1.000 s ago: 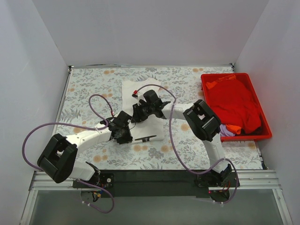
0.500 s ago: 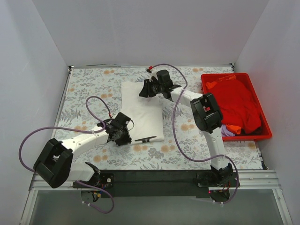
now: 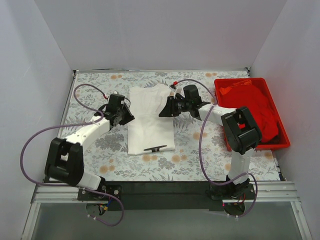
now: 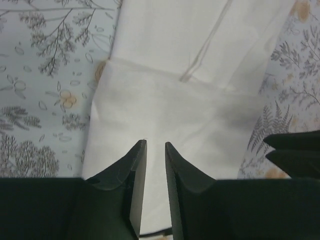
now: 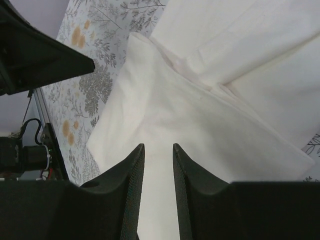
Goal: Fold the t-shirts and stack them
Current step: Fold the tshirt
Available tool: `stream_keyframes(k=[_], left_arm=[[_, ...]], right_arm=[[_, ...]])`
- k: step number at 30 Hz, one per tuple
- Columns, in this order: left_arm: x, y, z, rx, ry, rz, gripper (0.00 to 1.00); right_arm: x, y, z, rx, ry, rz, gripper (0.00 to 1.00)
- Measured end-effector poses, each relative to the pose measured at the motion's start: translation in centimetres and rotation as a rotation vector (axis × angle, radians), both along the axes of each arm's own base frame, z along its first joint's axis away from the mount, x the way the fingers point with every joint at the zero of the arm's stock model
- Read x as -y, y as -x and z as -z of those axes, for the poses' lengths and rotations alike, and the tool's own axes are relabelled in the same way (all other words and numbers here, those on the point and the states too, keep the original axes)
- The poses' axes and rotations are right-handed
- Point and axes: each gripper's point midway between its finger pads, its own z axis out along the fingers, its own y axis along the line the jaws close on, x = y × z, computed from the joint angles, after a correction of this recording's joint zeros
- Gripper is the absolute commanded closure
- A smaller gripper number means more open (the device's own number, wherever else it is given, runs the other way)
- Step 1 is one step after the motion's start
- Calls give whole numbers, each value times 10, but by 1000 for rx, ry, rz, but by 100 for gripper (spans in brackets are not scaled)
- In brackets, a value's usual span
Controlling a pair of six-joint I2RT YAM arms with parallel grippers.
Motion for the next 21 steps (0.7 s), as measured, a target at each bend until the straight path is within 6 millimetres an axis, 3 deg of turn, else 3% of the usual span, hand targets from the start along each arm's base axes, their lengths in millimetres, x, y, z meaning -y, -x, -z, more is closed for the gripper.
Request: stream_keyframes(k=[4,8,9,12,16,21], left_arm=[[-8,-41,33,-50,-19,-26,83],[-24,-56,77,-137,-39,-69,84],[-23,-59,80,-145,-19,-69,84],[-28,-76,78,-124,-16,-86,83],[-29,-78,79,-125,-22,-75,76],[-30,-56,58,-119,-28,-49,70]], right_arm=[[9,-9,29,-67,15,26,65],[23,-19,68,-137,44,63,65],[27,-21,78,-161,50,74,65],[33,-30,77,-171,19,76,66],[40,-34,75,-169,14,91,64],[52,-5,58,-179,8,90,61]])
